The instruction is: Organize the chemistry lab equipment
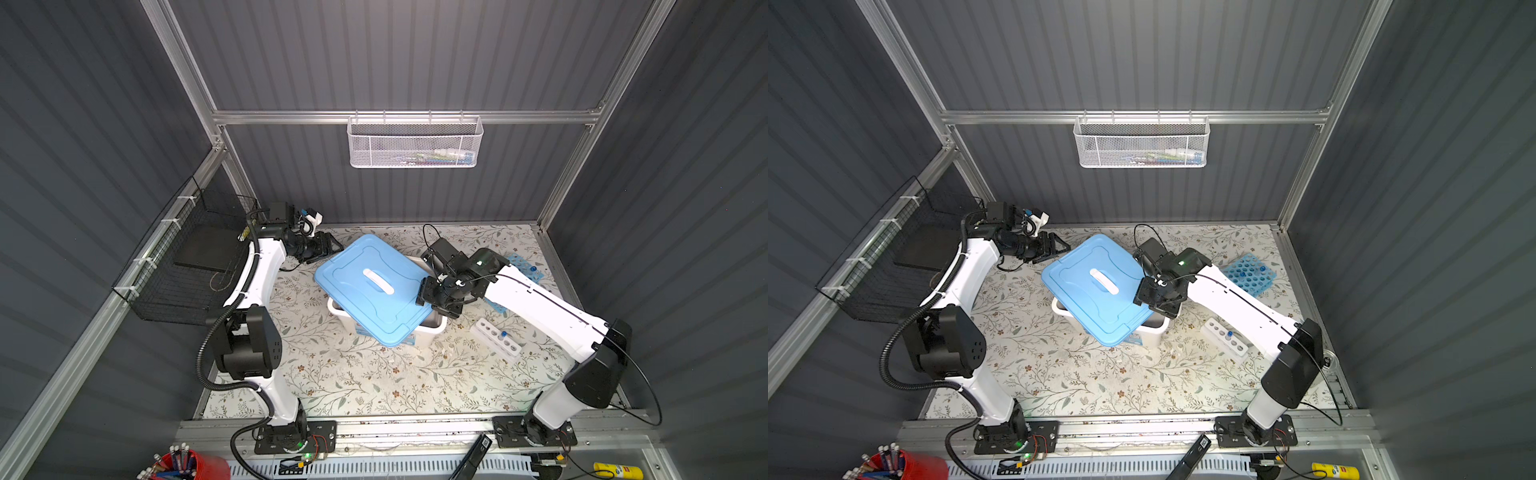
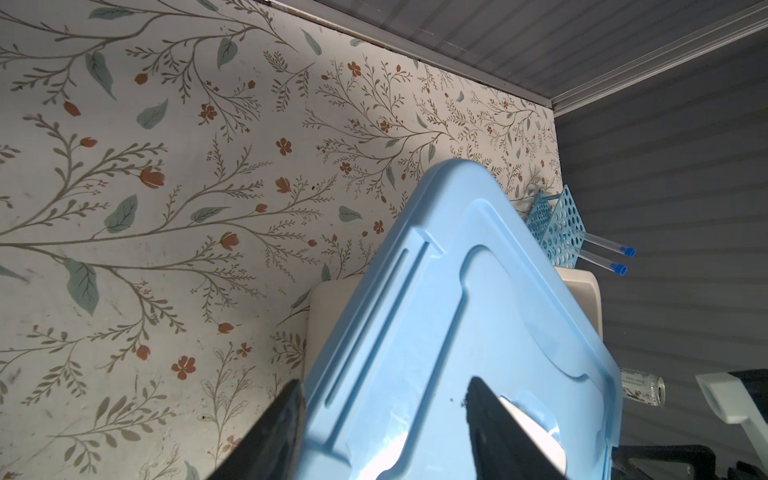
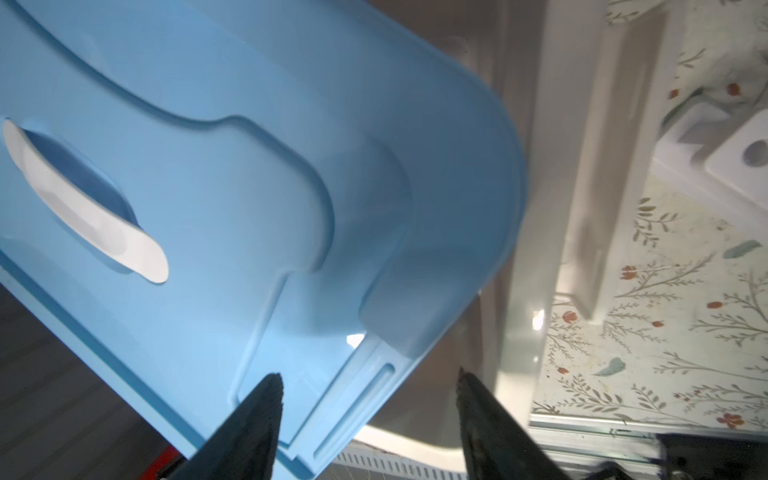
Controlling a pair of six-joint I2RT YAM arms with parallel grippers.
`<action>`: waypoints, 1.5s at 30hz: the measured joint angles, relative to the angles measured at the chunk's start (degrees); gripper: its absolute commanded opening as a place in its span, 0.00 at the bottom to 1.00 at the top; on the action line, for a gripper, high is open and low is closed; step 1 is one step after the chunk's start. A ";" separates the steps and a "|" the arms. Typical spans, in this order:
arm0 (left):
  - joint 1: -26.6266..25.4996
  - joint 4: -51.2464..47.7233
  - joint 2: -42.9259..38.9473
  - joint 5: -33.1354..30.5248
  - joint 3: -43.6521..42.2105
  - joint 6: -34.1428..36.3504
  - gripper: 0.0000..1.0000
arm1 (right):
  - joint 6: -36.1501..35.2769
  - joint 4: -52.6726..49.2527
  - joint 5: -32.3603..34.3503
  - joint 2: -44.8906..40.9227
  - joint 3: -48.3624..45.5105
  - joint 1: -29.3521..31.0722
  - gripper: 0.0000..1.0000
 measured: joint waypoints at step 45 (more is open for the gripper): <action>-3.67 1.70 -12.48 -1.55 -20.59 -4.04 0.58 | -7.06 -3.93 5.99 6.47 8.48 -6.88 0.69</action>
